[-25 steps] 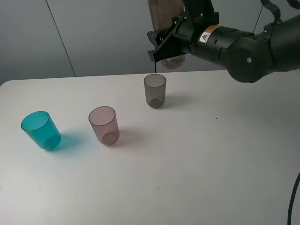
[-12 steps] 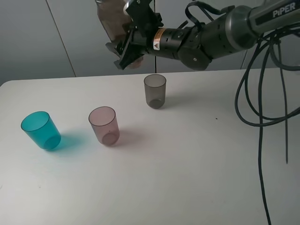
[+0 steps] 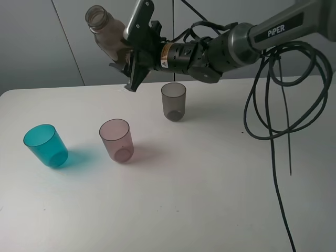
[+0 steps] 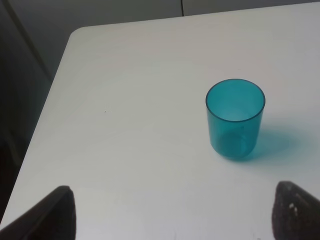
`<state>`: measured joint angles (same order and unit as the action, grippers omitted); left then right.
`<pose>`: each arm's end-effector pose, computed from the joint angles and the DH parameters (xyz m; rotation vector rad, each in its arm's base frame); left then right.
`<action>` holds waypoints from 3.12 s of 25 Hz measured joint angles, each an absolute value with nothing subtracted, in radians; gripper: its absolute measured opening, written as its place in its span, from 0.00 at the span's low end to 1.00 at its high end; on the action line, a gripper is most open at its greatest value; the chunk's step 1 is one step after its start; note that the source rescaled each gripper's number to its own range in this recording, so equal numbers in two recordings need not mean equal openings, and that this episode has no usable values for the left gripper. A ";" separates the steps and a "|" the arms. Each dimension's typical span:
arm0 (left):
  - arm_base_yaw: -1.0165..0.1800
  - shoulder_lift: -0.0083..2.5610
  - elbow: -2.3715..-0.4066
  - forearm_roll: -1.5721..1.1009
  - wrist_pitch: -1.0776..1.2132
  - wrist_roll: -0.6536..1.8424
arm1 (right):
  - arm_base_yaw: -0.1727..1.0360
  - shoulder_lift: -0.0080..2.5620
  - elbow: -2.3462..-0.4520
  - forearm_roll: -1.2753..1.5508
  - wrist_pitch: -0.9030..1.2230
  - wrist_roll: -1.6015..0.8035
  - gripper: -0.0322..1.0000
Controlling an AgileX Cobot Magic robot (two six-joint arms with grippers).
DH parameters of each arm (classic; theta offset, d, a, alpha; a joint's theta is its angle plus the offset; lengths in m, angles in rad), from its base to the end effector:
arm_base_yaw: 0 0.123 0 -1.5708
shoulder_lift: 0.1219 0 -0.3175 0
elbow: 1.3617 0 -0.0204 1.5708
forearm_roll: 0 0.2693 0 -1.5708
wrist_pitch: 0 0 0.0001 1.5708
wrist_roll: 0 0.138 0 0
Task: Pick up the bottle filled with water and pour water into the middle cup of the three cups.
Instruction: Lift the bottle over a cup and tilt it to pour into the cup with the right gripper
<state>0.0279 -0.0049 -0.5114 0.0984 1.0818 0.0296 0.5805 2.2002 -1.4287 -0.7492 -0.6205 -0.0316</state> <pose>0.0166 0.0124 0.2666 -0.0050 2.0486 0.1536 0.4404 0.3541 0.1751 -1.2623 1.2338 0.2887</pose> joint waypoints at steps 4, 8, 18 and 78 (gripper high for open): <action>0.028 -0.005 -0.511 0.098 1.082 0.030 | 0.580 2.222 -1.429 -0.781 -0.627 -0.132 0.08; 0.028 -0.005 -0.511 0.098 1.082 0.030 | 0.580 2.232 -1.429 -0.817 -0.644 -0.190 0.08; 0.028 -0.005 -0.511 0.098 1.082 0.030 | 0.580 2.263 -1.429 -0.841 -0.662 -0.405 0.08; 0.028 -0.005 -0.511 0.098 1.082 0.030 | 0.555 2.340 -1.430 -0.774 -0.684 -1.015 0.08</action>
<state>0.0279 -0.0049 -0.5114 0.0984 1.0818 0.0296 0.5553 2.3404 -1.4301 -0.7741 -0.6842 -1.0148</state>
